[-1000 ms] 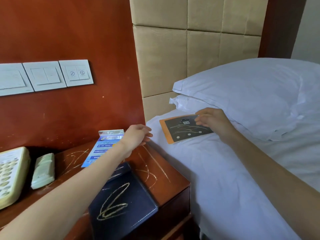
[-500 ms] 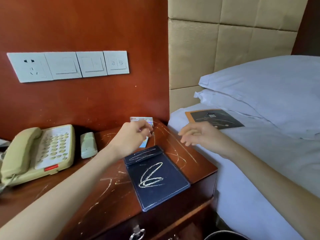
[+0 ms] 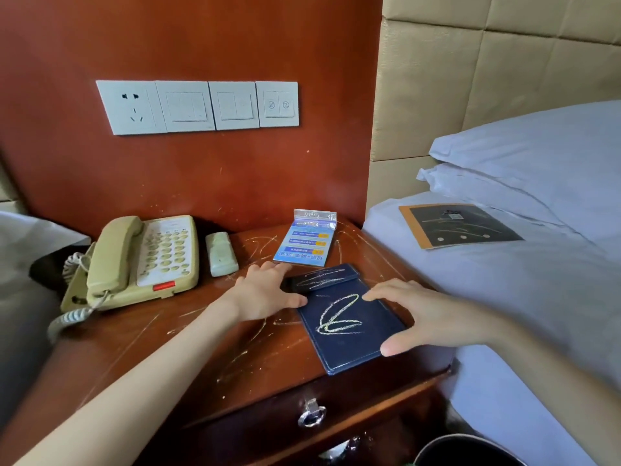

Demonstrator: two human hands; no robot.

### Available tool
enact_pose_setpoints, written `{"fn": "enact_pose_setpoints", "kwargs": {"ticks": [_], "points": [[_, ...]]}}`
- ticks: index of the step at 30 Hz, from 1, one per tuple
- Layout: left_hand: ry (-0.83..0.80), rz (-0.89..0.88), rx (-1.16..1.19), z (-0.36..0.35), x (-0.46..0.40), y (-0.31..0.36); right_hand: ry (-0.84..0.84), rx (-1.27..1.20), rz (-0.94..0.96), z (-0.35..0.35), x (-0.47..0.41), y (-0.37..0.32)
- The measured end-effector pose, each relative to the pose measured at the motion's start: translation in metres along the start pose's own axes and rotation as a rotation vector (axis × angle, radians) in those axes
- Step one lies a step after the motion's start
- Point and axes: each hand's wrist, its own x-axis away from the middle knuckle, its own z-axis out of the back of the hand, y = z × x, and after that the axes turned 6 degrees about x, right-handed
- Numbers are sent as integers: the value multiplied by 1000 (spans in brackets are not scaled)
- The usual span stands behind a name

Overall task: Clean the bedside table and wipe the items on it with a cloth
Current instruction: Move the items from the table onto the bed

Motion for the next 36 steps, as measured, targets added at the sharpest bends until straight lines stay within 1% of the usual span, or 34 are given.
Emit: {"fn": "enact_pose_setpoints", "kwargs": {"ticks": [3,6,11,17,22,26,29,31,33,36], "points": [[38,35,-24,-1,0,-2,-15,17,-19,-1,4,1],[41,38,-20,-1,-2,-1,2,23,-11,-2,6,0],[96,10,73,0,-6,1,31,60,9,-5,8,-3],[91,-11,223,-2,-9,3,83,11,50,-9,9,-1],[177,-35,273,-3,-11,1,153,-70,60,-14,9,7],[221,-72,402,0,-14,2,206,-174,31,-14,10,9],[239,-62,510,2,-16,4,227,-206,44,-16,10,8],[197,-41,687,1,-18,5,256,-202,65,-19,11,7],[126,-12,954,0,-16,7,293,-176,86,-21,12,7],[64,24,1160,2,-15,9,352,-175,100,-23,13,7]]}}
